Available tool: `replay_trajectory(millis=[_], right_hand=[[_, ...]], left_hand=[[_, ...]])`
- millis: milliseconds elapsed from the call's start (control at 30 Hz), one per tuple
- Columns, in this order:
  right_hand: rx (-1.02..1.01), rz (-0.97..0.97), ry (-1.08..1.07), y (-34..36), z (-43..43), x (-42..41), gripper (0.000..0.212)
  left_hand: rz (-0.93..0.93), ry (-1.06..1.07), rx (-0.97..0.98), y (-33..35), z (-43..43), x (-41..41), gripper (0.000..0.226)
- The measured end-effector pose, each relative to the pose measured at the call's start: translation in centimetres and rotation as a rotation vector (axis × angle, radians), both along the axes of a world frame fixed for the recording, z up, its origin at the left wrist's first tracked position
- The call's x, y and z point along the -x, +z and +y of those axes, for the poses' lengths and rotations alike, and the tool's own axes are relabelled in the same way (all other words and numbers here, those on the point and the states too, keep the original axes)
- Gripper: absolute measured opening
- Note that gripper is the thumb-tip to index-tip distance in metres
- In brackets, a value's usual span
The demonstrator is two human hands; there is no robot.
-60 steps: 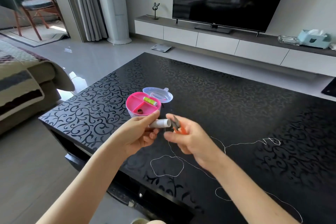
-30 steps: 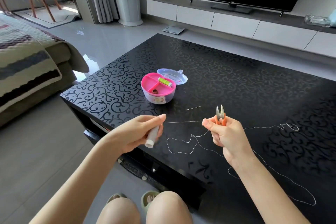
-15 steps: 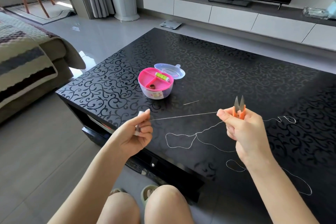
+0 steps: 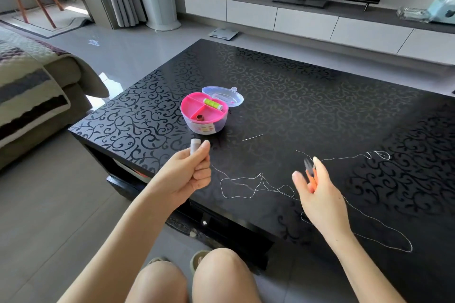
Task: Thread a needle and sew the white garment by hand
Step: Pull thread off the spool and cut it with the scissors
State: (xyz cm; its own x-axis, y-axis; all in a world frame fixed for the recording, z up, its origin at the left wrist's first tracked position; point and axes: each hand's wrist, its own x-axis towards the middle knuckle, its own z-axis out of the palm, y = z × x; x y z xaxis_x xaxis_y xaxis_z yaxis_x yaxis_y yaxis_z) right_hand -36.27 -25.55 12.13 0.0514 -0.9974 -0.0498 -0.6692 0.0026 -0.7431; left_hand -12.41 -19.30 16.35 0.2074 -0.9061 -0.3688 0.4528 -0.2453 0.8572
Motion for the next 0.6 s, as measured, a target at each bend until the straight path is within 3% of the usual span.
replay_trajectory(millis=[167, 267, 400, 600], right_hand=[[0.219, -0.195, -0.070, 1.8, 0.2, -0.8, 0.038], [0.360, -0.240, 0.130, 2.9, 1.5, -2.2, 0.032], [0.595, -0.089, 0.354, 3.6, 3.3, -4.6, 0.041], [0.823, 0.193, 0.339, 3.7, 3.6, -6.8, 0.029]], left_hand=[[-0.274, -0.104, -0.001, 1.1, -0.2, 0.5, 0.032], [-0.368, -0.155, -0.055, 1.8, -0.6, 0.8, 0.032], [-0.192, -0.188, -0.054, 2.0, -1.3, 0.7, 0.039], [-0.052, -0.225, -0.058, 1.8, -1.6, 1.3, 0.041]])
